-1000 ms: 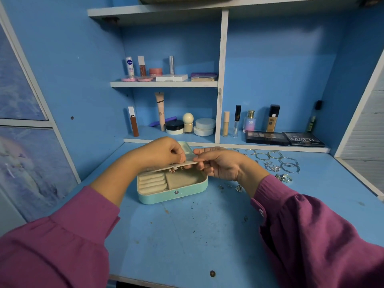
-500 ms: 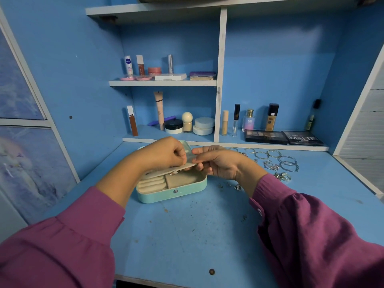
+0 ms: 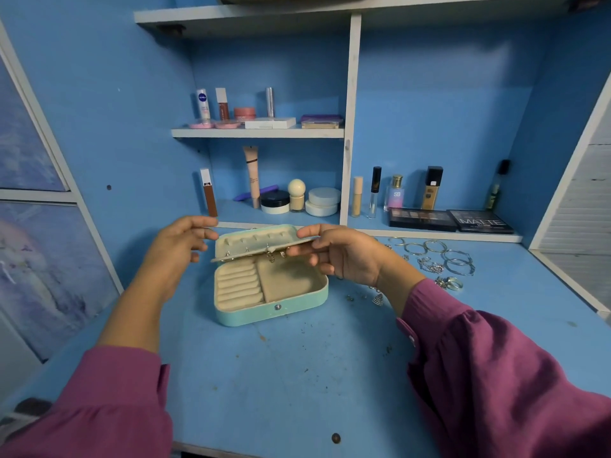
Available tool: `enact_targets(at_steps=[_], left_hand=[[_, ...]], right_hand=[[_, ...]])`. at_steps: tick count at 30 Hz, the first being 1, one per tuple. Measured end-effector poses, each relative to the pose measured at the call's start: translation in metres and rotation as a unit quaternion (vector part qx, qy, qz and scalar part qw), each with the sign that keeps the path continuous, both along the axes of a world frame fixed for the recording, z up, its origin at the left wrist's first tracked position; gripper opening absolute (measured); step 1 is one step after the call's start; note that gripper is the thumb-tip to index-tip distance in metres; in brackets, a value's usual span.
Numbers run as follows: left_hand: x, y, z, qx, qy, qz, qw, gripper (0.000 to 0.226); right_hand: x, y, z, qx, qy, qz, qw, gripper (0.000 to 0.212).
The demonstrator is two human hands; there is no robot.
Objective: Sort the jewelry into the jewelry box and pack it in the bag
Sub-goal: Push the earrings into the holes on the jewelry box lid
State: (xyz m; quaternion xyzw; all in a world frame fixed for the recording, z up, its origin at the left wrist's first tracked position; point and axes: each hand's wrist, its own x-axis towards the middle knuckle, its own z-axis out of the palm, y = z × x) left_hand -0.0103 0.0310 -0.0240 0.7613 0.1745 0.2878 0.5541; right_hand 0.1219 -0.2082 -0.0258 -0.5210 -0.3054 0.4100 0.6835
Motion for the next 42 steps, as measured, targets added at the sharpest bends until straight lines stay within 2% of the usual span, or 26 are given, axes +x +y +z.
enact_targets(at_steps=[4, 8, 11, 13, 16, 19, 21, 24, 32, 35, 38, 42], left_hand=[[-0.008, 0.002, -0.014, 0.004, 0.047, -0.063, 0.997, 0.045], [-0.007, 0.004, -0.021, 0.0, 0.039, -0.071, 0.997, 0.024], [-0.005, 0.004, -0.024, -0.008, 0.019, -0.058, 0.998, 0.015], [-0.004, 0.005, -0.025, -0.022, 0.011, -0.052, 0.998, 0.011], [-0.003, 0.005, -0.026, -0.038, 0.009, -0.045, 0.998, 0.01], [-0.001, 0.003, -0.029, -0.042, 0.003, -0.044, 0.998, 0.009], [-0.001, 0.003, -0.03, -0.045, -0.006, -0.041, 0.998, 0.01], [0.002, 0.002, -0.032, -0.051, -0.022, -0.035, 0.998, 0.009], [0.013, -0.002, -0.036, -0.067, -0.042, -0.031, 0.996, 0.011], [0.018, -0.002, -0.039, -0.054, -0.045, -0.021, 0.997, 0.013], [0.023, 0.0, -0.042, -0.049, -0.047, -0.012, 0.998, 0.014], [0.024, 0.001, -0.044, -0.044, -0.053, -0.021, 0.997, 0.014]], right_hand=[[0.003, 0.0, -0.003, 0.028, -0.01, -0.026, 0.999, 0.032], [0.004, -0.001, -0.004, 0.036, -0.024, -0.072, 0.996, 0.028], [0.003, -0.003, -0.005, -0.003, -0.086, -0.129, 0.988, 0.026], [0.0, -0.006, -0.003, -0.075, -0.173, -0.178, 0.966, 0.027], [-0.004, -0.011, -0.002, -0.206, -0.303, -0.225, 0.903, 0.036], [-0.01, -0.014, -0.001, -0.277, -0.376, -0.2, 0.861, 0.023], [-0.012, -0.013, 0.0, -0.293, -0.385, -0.194, 0.853, 0.015], [-0.016, -0.014, 0.001, -0.298, -0.388, -0.2, 0.849, 0.015], [-0.017, -0.038, 0.01, -0.278, -0.338, -0.161, 0.884, 0.006], [-0.008, -0.053, 0.015, -0.309, -0.365, -0.199, 0.856, 0.004], [0.0, -0.065, 0.015, -0.372, -0.41, -0.202, 0.808, 0.002], [0.005, -0.074, 0.017, -0.415, -0.437, -0.195, 0.774, 0.003]])
